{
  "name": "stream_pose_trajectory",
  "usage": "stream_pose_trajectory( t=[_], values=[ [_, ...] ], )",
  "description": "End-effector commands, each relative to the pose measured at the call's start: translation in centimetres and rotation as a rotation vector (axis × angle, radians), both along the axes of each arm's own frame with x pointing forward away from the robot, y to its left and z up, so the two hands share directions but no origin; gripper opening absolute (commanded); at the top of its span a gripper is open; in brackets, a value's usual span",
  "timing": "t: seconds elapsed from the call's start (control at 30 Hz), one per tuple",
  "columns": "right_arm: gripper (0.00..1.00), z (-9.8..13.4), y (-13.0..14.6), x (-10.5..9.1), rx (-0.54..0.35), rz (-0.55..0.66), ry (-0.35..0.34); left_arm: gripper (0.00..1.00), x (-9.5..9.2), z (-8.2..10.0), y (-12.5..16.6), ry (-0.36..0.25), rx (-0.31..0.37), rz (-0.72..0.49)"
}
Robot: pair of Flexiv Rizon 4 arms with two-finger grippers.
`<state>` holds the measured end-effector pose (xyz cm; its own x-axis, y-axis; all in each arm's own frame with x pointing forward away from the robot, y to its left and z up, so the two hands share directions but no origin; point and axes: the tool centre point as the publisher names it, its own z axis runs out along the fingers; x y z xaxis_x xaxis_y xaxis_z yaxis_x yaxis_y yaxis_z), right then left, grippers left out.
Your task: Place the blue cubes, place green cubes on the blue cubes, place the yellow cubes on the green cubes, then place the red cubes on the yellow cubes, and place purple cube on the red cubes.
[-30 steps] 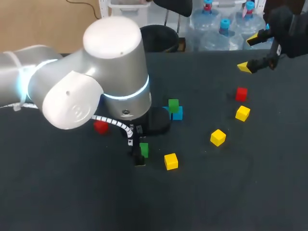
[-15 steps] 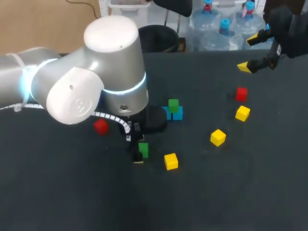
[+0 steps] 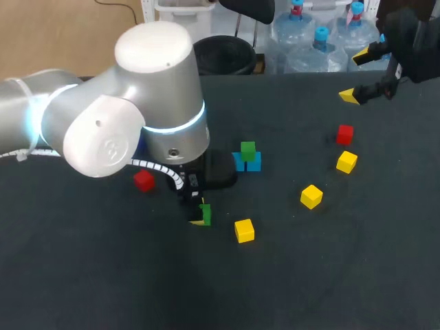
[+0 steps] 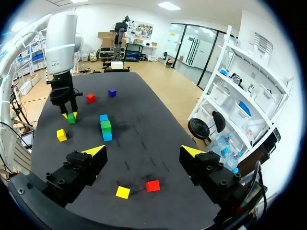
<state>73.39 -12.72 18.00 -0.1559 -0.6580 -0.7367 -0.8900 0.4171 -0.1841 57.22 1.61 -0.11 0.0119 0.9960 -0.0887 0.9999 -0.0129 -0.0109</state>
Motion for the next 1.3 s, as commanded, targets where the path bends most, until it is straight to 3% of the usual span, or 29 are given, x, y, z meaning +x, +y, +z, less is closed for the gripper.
stream_pose_trajectory(
  t=[0.03,0.1,0.2,0.33,0.47,0.87,1.3],
  values=[
    [1.0,-0.1,0.0,0.1,0.001,0.001,0.0,0.0,0.7,1.7,0.4,0.017,0.02,0.046],
    [1.0,-0.1,0.0,0.1,0.001,0.001,0.0,0.0,1.3,2.4,0.5,0.032,0.051,0.08],
    [1.0,-0.1,0.0,0.1,0.001,0.001,0.0,0.0,2.6,4.3,0.1,0.053,0.033,0.161],
    [1.0,-0.1,0.0,0.1,0.001,0.001,0.0,0.0,4.4,7.3,-0.7,0.01,0.044,0.179],
    [1.0,-0.1,0.0,0.1,0.001,0.001,0.0,0.0,5.3,8.6,-1.3,0.01,0.044,0.182],
    [1.0,-0.1,0.0,0.1,0.001,0.001,0.0,0.0,7.9,8.3,-3.2,-0.016,0.06,0.143],
    [1.0,-0.1,0.0,0.1,0.001,0.001,0.0,0.0,10.8,6.5,-4.0,-0.051,0.075,0.142]
  ],
)
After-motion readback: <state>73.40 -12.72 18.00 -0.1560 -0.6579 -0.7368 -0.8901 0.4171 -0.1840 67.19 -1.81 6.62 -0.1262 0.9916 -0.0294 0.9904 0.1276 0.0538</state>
